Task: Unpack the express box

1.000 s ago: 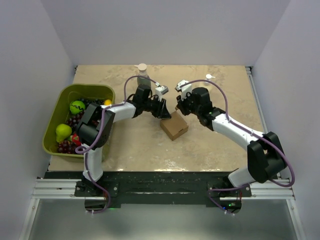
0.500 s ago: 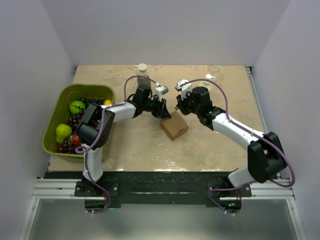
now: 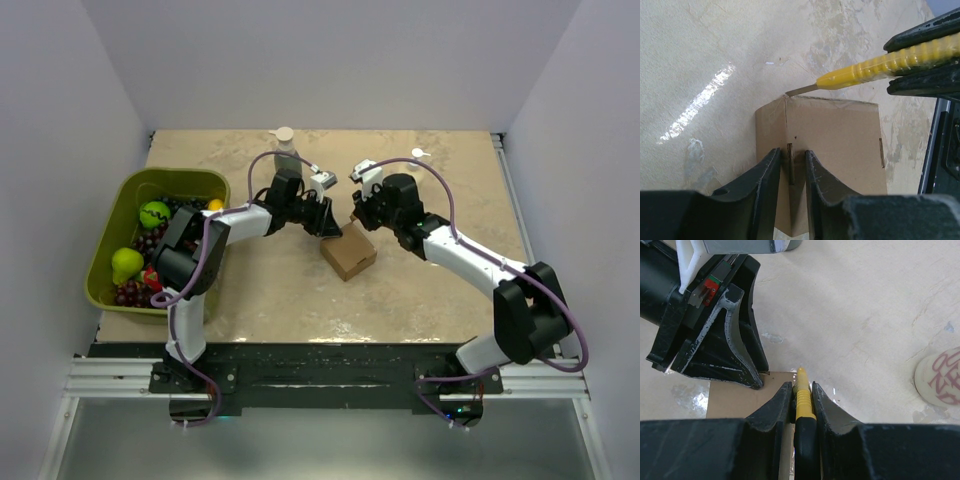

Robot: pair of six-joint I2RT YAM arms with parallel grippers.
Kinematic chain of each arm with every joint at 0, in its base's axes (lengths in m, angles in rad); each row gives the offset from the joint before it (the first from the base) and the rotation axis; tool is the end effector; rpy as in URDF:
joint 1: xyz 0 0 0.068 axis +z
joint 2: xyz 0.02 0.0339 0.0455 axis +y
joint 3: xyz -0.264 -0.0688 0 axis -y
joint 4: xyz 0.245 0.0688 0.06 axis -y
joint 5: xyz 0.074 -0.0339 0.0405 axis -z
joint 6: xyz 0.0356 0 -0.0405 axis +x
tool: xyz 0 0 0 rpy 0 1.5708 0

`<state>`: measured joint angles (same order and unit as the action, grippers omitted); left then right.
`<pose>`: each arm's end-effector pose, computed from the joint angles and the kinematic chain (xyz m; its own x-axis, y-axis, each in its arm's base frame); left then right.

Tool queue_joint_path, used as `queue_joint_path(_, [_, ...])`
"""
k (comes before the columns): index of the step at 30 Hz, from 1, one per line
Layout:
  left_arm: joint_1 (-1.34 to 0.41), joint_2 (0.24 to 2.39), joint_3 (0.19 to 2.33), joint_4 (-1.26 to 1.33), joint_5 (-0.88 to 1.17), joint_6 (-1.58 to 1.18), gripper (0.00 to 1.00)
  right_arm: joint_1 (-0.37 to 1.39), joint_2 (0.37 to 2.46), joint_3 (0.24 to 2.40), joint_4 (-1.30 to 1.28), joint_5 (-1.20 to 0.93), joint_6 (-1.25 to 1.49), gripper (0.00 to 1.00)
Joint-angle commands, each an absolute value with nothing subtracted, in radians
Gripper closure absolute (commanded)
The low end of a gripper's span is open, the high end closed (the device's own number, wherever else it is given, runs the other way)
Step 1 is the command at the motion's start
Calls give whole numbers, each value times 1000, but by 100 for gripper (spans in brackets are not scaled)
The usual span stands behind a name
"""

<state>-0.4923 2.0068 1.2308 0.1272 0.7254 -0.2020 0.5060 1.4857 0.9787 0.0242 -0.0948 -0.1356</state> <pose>0.3665 -0.2234 0.1632 -0.6861 0.1976 -0.7002 0.6960 0.4585 -0.5526 0.2938 0.1667 0.2592 -0.3272 -0.3352 -0.8835 -0.6056 0.7921 -0.0762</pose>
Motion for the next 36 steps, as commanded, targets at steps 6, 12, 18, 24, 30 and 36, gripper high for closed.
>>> queue_joint_path(6, [-495,2052,1216,89,681,-193,73,517,1483,1003,40,-52,-160,100])
queue_joint_path(12, [-495,2056,1220,89,683,-193,73,518,1480,996,34,-51,-164,100])
queue_joint_path(18, [-495,2057,1220,89,683,-195,75,520,1474,991,18,-48,-173,100])
queue_joint_path(24, [-495,2062,1223,91,680,-199,84,523,1457,982,3,-49,-173,100])
queue_joint_path(30, [-495,2077,1229,92,676,-209,100,526,1440,977,-29,-35,-172,100])
queue_joint_path(36, [-495,2088,1235,101,675,-229,100,528,1428,977,-54,-17,-161,100])
